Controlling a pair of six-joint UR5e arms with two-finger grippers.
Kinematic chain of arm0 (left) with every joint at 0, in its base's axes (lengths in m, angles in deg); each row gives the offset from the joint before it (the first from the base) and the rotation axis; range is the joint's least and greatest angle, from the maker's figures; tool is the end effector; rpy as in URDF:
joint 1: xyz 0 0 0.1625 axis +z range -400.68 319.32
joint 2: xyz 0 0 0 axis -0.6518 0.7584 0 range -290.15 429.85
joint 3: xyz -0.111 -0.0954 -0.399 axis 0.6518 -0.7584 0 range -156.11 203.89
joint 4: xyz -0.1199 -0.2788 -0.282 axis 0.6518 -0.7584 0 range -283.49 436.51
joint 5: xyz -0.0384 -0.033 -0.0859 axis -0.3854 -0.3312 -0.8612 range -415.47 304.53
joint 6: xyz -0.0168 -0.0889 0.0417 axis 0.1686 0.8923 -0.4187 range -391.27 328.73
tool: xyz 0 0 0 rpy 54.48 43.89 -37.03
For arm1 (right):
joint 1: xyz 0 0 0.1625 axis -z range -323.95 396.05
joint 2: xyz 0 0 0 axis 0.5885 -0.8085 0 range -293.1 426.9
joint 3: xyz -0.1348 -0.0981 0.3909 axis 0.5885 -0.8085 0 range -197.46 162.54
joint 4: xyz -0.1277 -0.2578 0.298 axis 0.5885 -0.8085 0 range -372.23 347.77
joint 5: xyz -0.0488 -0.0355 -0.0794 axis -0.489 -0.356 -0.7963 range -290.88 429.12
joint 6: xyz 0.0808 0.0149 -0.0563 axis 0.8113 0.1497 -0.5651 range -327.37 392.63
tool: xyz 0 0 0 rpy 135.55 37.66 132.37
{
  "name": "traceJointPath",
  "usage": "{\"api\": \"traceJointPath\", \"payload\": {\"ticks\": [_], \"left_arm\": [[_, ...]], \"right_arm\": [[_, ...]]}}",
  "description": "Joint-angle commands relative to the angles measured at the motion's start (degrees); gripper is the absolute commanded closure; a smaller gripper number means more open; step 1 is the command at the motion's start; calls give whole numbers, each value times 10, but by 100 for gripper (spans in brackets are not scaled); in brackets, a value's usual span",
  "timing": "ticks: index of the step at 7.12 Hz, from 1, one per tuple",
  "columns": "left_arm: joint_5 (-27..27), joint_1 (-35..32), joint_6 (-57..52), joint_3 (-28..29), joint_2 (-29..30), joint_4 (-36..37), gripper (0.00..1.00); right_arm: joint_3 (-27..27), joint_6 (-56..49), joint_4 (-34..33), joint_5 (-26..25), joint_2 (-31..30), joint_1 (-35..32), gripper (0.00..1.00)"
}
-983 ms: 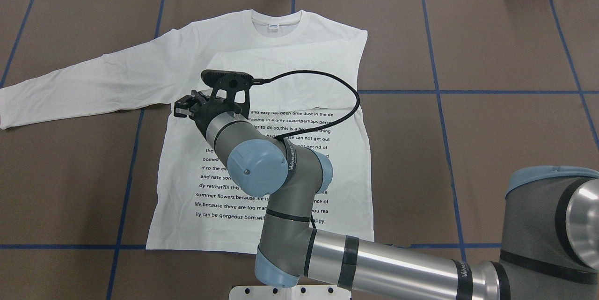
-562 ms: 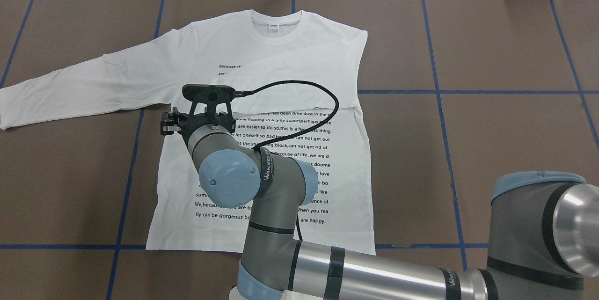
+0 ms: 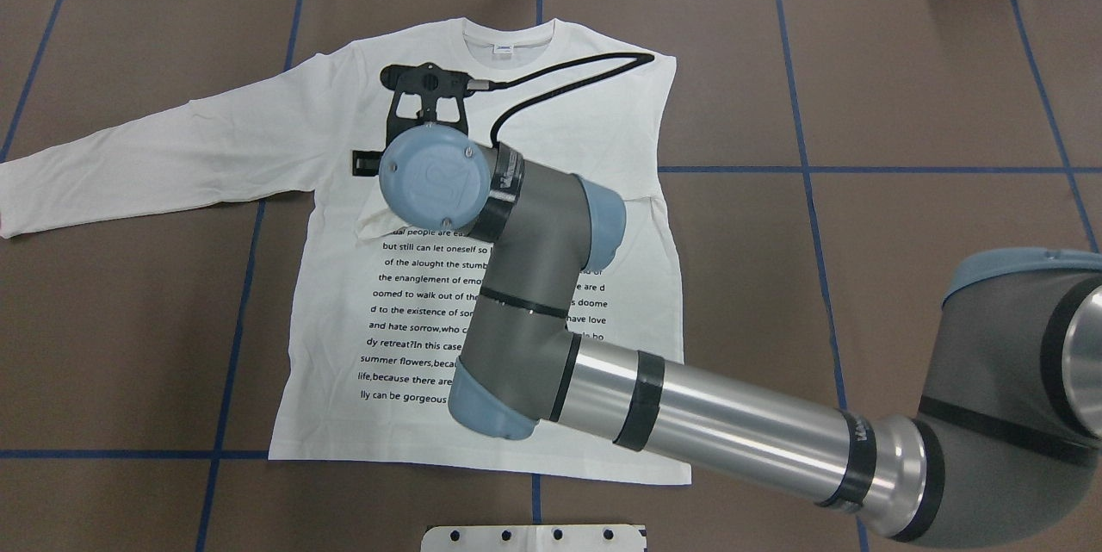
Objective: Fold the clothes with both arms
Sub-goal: 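Grasp the sleeve cuff with the right gripper and fold it across the shirt body, then release the sleeve and raise the right gripper away from the shirt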
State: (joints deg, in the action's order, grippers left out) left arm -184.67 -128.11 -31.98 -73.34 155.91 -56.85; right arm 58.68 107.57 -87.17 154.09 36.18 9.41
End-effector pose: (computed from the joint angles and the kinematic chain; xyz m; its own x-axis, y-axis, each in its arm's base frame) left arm -0.0484 -0.4897 0.5445 0.7531 0.5023 -0.4249 -0.0401 0.6797 0.7324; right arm -0.6301 -0.4749 0.0624 0.5592 -0.0090 0.8290 -0.3827 0.8842 0.2678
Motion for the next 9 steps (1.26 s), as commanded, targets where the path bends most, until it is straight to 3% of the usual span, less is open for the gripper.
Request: {"api": "traceJointPath", "payload": {"ticks": [1, 2, 3, 4, 5, 7, 9], "left_arm": [[-2, 17, 30, 27, 3, -59, 0], [1, 46, 66, 52, 3, -66, 0], [4, 66, 120, 76, 2, -103, 0], [37, 92, 187, 102, -1, -161, 0], [89, 121, 252, 133, -1, -195, 5], [120, 181, 355, 186, 3, -243, 18], [136, 219, 402, 264, 7, -318, 21]], "right_arm": [[90, -59, -167, 169, -40, -121, 0], [174, -140, -168, 261, -131, -190, 0], [250, -235, -168, 320, -228, -257, 0], [288, -319, -168, 369, -297, -317, 1], [310, -366, -167, 391, -349, -357, 1], [356, -414, -158, 386, -445, -378, 1], [379, -417, -157, 388, -472, -399, 0]]}}
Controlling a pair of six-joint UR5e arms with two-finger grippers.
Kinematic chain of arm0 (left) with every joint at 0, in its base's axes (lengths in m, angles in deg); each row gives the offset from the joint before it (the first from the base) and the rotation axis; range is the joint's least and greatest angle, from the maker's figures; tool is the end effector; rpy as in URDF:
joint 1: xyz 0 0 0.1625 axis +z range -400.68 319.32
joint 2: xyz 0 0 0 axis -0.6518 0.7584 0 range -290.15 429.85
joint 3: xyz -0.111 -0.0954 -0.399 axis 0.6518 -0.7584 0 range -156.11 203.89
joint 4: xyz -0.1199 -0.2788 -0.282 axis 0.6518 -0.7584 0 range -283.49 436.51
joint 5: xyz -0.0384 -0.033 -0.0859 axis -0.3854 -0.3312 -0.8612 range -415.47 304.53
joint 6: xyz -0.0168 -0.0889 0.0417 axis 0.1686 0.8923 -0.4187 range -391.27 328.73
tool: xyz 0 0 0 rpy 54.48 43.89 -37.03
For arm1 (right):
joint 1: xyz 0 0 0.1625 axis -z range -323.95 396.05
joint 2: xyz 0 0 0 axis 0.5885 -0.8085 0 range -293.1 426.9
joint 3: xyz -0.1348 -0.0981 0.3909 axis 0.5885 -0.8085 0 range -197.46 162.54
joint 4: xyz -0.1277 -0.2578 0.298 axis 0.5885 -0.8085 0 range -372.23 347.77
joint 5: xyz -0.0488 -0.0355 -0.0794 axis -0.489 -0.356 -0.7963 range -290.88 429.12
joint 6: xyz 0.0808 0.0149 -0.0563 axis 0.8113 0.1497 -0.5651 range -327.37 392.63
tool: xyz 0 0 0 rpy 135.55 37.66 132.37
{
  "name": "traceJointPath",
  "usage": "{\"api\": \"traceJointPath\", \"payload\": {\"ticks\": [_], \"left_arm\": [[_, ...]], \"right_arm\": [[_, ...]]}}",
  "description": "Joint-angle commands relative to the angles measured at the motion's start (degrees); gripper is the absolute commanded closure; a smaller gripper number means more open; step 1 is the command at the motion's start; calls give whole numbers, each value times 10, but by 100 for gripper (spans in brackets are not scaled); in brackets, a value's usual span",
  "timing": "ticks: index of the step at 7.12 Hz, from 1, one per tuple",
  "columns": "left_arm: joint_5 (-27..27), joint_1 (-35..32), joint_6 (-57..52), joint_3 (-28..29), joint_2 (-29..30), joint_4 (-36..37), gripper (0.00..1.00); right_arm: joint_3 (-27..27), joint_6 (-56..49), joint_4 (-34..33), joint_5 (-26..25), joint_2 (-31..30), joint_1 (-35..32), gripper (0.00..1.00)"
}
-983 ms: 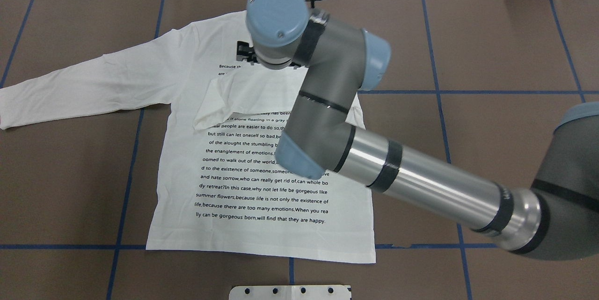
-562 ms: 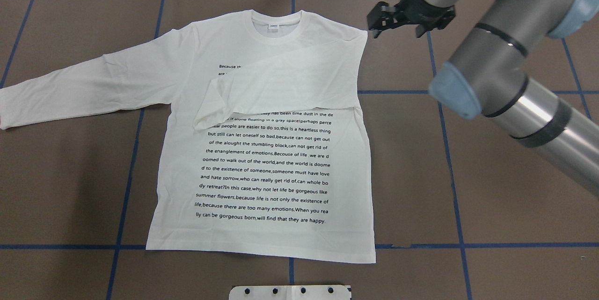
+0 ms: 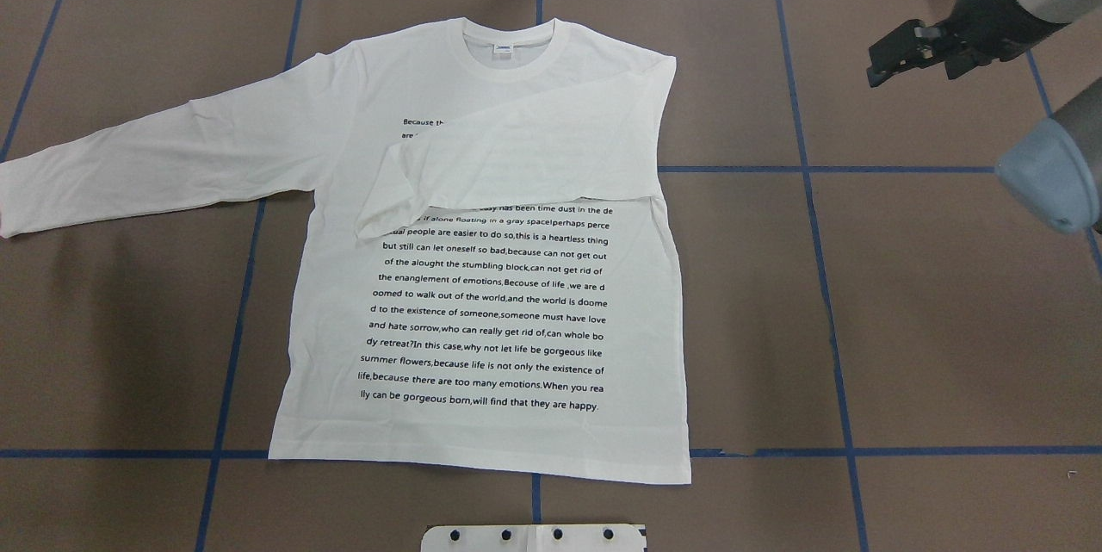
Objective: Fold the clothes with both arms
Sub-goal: 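Release the sleeve and raise the right gripper away from the shirt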
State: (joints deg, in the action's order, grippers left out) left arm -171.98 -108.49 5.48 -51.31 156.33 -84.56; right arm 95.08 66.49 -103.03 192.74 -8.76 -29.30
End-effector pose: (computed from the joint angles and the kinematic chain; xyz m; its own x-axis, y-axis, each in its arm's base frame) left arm 0.0981 -0.4758 0.6847 0.6932 0.1989 -0.6927 0.2323 0.8482 0.4760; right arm -0.1578 -0.5311 0.3473 0.7034 -0.1251 0.6997 -0.0660 0.9686 0.2395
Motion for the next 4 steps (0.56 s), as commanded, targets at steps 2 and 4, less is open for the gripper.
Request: {"api": "traceJointPath", "payload": {"ticks": [2, 4], "left_arm": [[9, 33, 27, 53, 5, -42, 21], [9, 49, 27, 57, 7, -42, 21]], "right_arm": [[15, -6, 2, 0, -25, -14, 0], [13, -5, 2, 0, -26, -14, 0]]}}
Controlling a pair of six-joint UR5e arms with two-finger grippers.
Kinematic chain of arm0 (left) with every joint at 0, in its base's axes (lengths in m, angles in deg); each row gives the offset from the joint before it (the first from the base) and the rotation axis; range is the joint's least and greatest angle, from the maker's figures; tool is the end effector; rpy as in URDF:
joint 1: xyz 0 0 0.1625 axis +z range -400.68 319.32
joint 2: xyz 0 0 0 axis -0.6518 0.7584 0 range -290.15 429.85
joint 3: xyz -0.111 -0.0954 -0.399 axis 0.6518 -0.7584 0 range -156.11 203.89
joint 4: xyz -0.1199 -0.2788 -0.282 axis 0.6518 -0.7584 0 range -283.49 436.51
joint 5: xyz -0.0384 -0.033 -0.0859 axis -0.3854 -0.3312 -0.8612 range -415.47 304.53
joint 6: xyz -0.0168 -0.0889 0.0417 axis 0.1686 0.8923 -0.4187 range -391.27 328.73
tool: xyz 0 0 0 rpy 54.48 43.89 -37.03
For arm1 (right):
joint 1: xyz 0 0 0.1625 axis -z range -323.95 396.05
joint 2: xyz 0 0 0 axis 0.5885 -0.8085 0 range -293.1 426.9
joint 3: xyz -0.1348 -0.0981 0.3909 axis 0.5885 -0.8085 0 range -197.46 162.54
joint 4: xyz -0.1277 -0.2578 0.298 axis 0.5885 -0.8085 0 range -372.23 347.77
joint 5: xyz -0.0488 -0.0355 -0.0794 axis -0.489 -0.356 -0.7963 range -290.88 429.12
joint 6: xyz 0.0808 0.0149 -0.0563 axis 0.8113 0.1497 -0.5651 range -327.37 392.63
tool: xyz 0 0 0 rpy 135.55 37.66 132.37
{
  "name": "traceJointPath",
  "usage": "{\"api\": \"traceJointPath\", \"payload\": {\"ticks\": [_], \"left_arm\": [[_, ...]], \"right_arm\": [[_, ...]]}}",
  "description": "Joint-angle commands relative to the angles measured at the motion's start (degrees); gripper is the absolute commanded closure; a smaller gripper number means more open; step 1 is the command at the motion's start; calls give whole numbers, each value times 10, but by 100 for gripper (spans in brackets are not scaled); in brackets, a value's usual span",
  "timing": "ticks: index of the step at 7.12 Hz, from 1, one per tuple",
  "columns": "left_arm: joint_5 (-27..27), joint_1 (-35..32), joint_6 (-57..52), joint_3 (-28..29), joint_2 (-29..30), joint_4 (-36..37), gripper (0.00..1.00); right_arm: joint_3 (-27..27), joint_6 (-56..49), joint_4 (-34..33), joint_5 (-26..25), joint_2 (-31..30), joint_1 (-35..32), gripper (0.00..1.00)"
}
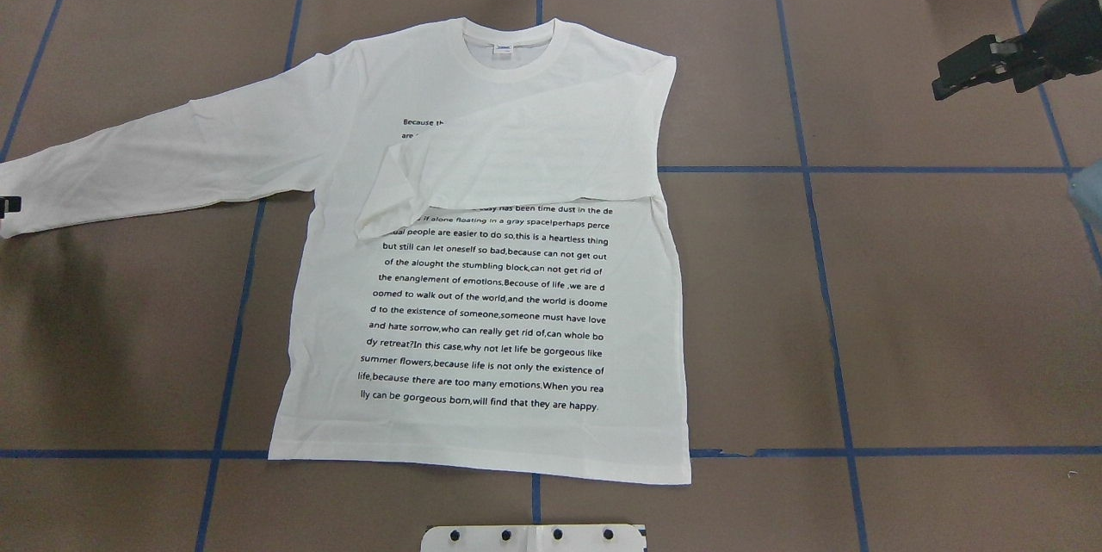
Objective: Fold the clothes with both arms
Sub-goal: 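Release the sleeve and raise the right gripper away from the shirt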
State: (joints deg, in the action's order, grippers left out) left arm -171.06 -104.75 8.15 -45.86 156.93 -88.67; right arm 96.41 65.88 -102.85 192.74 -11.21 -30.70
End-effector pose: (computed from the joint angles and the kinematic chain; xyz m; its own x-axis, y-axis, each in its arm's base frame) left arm 0.1248 -0.4632 0.7181 0.6826 0.1895 -0.7058 0.2126 0.8725 0.4399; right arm -0.1395 -0.5225 0.3597 0.7117 -0.1076 0.6942 -0.0806 0.9692 0.2329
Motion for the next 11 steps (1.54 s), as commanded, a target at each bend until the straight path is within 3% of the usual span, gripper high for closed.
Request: {"api": "traceJointPath", "payload": {"ticks": [1, 7, 8, 9, 10, 11], "left_arm": [[-1, 18, 0, 2, 0, -1, 21], [0, 39, -1, 8, -1, -1, 21], [0, 39, -1, 9, -1, -1, 25], [0, 39, -1, 8, -4, -4, 42], [1, 39, -1, 8, -5, -4, 74], [0, 39, -4, 8, -6, -4, 100]], "right_arm": [[-3, 0, 0, -1, 0, 0, 0], [-6, 0, 3, -1, 0, 0, 0], [-6, 0, 3, -1, 0, 0, 0], [-6, 0, 3, -1, 0, 0, 0], [-6, 0, 3, -1, 0, 0, 0], [-6, 1, 3, -1, 0, 0, 0]]}}
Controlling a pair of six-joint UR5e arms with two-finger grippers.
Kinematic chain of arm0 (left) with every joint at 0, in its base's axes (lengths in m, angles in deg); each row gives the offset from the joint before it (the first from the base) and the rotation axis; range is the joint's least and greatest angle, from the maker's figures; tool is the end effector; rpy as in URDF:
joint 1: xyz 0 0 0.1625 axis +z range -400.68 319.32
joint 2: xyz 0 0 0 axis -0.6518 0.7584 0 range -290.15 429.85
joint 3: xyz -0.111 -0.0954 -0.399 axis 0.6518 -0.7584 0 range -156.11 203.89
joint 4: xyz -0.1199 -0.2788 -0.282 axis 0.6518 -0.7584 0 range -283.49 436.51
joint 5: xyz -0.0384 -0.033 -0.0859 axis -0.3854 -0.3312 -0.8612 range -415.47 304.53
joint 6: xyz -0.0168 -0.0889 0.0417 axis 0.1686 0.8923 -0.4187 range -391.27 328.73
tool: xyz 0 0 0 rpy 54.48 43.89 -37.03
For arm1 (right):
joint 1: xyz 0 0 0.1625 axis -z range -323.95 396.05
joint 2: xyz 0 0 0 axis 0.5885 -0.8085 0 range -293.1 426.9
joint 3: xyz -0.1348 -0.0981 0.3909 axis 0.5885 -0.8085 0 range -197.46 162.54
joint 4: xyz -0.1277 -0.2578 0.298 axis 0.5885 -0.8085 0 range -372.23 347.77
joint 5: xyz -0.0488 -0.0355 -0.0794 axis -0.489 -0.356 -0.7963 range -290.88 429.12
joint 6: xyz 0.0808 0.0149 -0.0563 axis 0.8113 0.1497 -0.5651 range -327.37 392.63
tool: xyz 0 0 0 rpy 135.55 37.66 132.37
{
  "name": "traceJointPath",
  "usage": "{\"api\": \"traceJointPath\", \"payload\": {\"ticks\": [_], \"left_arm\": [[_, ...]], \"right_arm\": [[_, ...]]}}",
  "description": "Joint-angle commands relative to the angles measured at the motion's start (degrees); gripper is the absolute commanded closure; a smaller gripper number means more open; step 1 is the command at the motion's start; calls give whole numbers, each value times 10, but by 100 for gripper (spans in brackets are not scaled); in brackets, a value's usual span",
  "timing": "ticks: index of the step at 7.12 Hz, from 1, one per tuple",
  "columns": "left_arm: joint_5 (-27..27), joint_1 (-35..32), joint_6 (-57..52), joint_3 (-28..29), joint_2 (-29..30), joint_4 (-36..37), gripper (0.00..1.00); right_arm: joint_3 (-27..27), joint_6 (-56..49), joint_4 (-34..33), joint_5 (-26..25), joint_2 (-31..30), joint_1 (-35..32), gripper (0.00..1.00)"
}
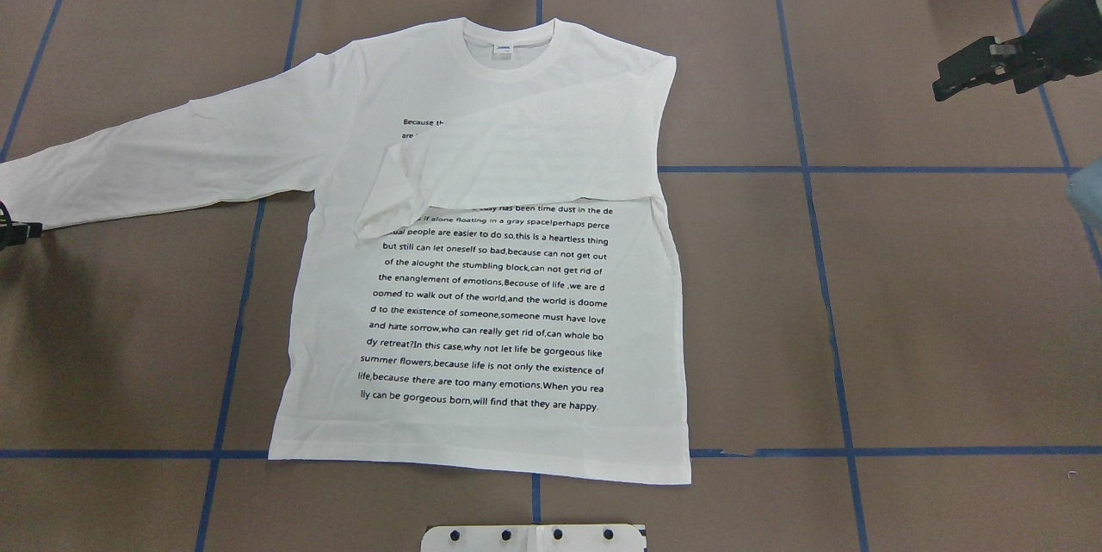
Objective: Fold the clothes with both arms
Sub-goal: 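Grasp the other sleeve cuff with the left gripper and fold it across the body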
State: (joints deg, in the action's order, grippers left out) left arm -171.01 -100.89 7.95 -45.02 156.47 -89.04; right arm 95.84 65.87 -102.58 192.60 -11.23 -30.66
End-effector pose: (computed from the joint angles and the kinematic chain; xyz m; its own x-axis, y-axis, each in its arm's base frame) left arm 0.1524 -0.4480 0.7282 0.6750 0.2280 -0.7017 0.1479 0.8900 0.4314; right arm -0.1405 -0.5245 0.3638 0.7146 -0.1043 0.6917 -0.0802 0.9701 0.2291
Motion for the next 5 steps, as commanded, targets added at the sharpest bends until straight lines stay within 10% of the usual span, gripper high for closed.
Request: {"api": "traceJointPath", "payload": {"ticks": [1, 5], "left_arm": [[0, 0, -4, -3, -1, -1, 100], [-6, -2, 2, -67, 11, -69, 100]], "right_arm": [[1, 1, 0, 0, 1, 0, 0], [4, 5, 0, 2, 1, 0, 0]]}}
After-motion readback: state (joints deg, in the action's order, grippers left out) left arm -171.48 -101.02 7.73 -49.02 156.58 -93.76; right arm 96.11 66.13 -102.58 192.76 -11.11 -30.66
